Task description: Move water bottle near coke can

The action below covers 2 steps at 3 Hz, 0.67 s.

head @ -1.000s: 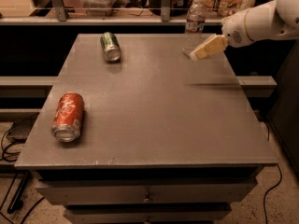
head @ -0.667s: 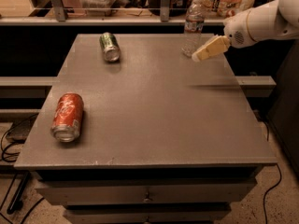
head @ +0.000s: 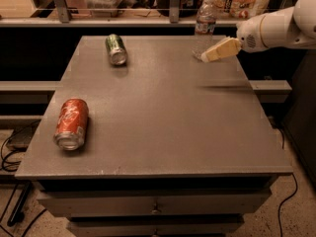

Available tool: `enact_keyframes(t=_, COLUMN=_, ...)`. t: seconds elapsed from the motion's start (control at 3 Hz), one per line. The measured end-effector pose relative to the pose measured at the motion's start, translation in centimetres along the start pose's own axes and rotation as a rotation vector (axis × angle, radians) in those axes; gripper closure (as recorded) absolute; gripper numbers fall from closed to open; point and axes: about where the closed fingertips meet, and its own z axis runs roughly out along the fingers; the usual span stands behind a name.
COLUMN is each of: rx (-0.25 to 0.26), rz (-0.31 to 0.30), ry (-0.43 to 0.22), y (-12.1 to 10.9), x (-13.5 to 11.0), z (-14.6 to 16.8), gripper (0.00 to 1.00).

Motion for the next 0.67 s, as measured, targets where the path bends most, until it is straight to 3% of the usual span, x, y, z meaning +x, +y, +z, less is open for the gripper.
enact_keyframes(t=0.33, rx=0.0, rz=0.024, ry=-0.001, y=0.1, x=0.3, z=1.0, gripper=0.0)
enact_keyframes(t=0.67, rx=0.013, rz=0.093, ry=-0.091, y=-0.2, x=-0.5, z=4.0, gripper=0.0)
